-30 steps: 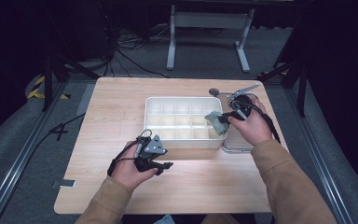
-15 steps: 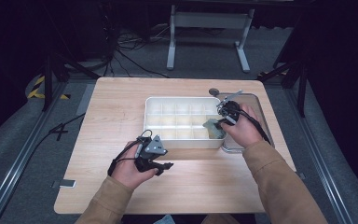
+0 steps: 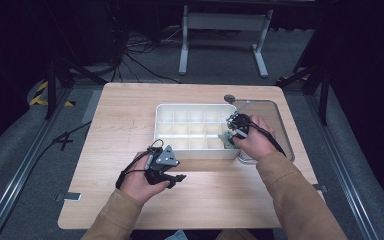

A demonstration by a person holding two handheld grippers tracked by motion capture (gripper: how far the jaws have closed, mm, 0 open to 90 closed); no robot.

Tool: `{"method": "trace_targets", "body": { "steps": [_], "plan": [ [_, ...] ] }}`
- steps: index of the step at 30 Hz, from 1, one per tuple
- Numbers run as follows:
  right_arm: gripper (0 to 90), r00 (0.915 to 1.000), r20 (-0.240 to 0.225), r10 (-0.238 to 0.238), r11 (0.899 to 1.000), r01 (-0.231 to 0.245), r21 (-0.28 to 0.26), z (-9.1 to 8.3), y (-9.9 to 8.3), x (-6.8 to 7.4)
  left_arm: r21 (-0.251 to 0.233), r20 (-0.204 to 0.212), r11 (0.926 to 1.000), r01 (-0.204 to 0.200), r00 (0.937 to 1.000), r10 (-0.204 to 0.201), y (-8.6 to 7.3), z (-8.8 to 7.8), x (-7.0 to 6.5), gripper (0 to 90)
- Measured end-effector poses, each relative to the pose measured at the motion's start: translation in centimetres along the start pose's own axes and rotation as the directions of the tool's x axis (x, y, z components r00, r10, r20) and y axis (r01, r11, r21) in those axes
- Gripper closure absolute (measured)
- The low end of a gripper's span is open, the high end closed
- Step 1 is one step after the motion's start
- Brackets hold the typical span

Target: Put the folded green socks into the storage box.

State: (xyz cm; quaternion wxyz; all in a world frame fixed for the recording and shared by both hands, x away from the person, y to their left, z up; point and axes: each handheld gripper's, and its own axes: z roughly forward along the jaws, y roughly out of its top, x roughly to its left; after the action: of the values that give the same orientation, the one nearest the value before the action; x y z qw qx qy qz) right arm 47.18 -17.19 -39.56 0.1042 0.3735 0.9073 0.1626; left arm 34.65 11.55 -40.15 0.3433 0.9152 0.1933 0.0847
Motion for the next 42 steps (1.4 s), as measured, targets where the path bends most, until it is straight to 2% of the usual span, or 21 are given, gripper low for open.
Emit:
{"method": "trace_targets", "body": {
  "steps": [5, 8, 11, 13, 15, 16, 17, 19, 22, 24, 25, 28, 29, 31, 32, 34, 36, 38, 42],
  "plan": [
    [82.0, 0.9999, -0.009, -0.01, 0.997, 0.01, 0.07, 1.6, -0.3, 0.3, 0.004, 0.001, 1.0, -0.002, 1.0, 0.002, 0.0, 0.1, 0.0, 49.7],
    [81.9, 0.9989, 0.031, -0.035, 0.994, 0.031, 0.103, 2.1, 0.0, 0.8, 0.001, 0.001, 1.0, 0.001, 1.0, -0.001, 0.0, 0.0, 0.0, 49.7],
    [81.1, 0.9995, 0.01, -0.031, 0.994, 0.03, 0.102, 2.0, 0.0, 0.6, -0.003, 0.002, 1.0, 0.003, 1.0, -0.003, -0.1, 0.0, 0.0, 49.7],
    [79.6, 0.9989, 0.012, -0.045, 0.994, 0.043, 0.104, 1.7, 0.0, 0.6, 0.001, 0.003, 1.0, 0.006, 1.0, -0.006, -0.1, 0.0, 0.1, 49.5],
    [75.0, 0.9991, 0.012, -0.04, 0.993, 0.039, 0.11, 1.3, 0.1, 0.6, 0.007, 0.003, 1.0, 0.002, 1.0, -0.003, -0.2, 0.1, 0.1, 49.3],
    [72.2, 0.9994, 0.002, -0.035, 0.994, 0.035, 0.105, 1.0, 0.0, 0.5, 0.007, 0.004, 1.0, 0.003, 1.0, -0.003, -0.2, 0.1, 0.1, 49.1],
    [68.3, 0.9997, -0.025, -0.003, 0.996, 0.005, 0.091, 0.7, -0.1, 0.4, 0.006, 0.005, 1.0, 0.005, 1.0, -0.005, -0.2, 0.1, 0.0, 48.9],
    [67.8, 0.9991, -0.04, 0.013, 0.997, -0.01, 0.078, 0.4, -0.2, 0.3, 0.003, 0.006, 1.0, 0.003, 1.0, -0.003, -0.2, 0.1, 0.0, 48.8],
    [58.7, 0.9982, -0.048, 0.036, 0.999, -0.035, 0.033, -1.6, -0.2, 0.1, 0.007, 0.004, 1.0, 0.005, 1.0, -0.005, -0.2, 0.1, 0.0, 48.6],
    [51.9, 0.9991, -0.032, 0.027, 1.0, -0.027, -0.008, -2.5, 0.1, 0.1, 0.009, 0.007, 0.9999, 0.005, 1.0, -0.005, -0.2, 0.2, 0.0, 48.6],
    [46.5, 0.9988, -0.042, 0.024, 0.999, -0.025, -0.04, -2.7, 0.3, 0.2, 0.01, 0.008, 0.9999, 0.003, 1.0, -0.003, -0.2, 0.2, -0.1, 48.5],
    [40.5, 0.9977, -0.066, 0.016, 0.997, -0.021, -0.078, -2.3, 0.8, 0.3, 0.011, 0.009, 0.9999, 0.002, 1.0, -0.002, -0.2, 0.3, -0.1, 48.3],
    [39.8, 0.9984, -0.056, 0.009, 0.997, -0.014, -0.078, -2.0, 0.9, 0.4, 0.01, 0.01, 0.9999, 0.003, 0.9999, -0.003, -0.2, 0.3, -0.1, 48.3],
    [40.1, 0.9992, -0.039, 0.01, 0.997, -0.013, -0.073, -1.1, 1.2, 0.4, 0.007, 0.012, 1.0, 0.004, 0.9999, -0.004, -0.2, 0.2, 0.0, 48.2],
    [43.2, 0.9993, -0.036, 0.012, 0.998, -0.014, -0.069, -0.8, 1.2, 0.3, 0.011, 0.011, 0.9999, 0.004, 0.9999, -0.004, -0.3, 0.2, 0.0, 48.1],
    [53.9, 0.999, -0.044, 0.002, 0.999, -0.004, -0.04, -0.1, 1.2, 0.2, 0.006, 0.01, 1.0, 0.007, 0.9999, -0.007, -0.4, 0.1, 0.1, 47.9],
    [70.8, 0.9989, -0.046, -0.011, 1.0, 0.01, -0.013, 0.0, 1.1, 0.0, 0.004, 0.008, 1.0, 0.007, 0.9999, -0.007, -0.5, 0.1, 0.1, 48.0],
    [75.0, 0.9989, -0.048, -0.004, 1.0, 0.003, -0.007, 0.0, 1.0, -0.1, 0.001, 0.007, 0.9999, 0.013, 0.9999, -0.013, -0.5, 0.0, 0.1, 47.9],
    [77.6, 0.9985, -0.055, 0.006, 1.0, -0.005, 0.019, 0.7, 0.9, -0.2, 0.003, 0.002, 1.0, 0.008, 1.0, -0.008, -0.6, -0.1, 0.1, 47.8]
  ]
}}
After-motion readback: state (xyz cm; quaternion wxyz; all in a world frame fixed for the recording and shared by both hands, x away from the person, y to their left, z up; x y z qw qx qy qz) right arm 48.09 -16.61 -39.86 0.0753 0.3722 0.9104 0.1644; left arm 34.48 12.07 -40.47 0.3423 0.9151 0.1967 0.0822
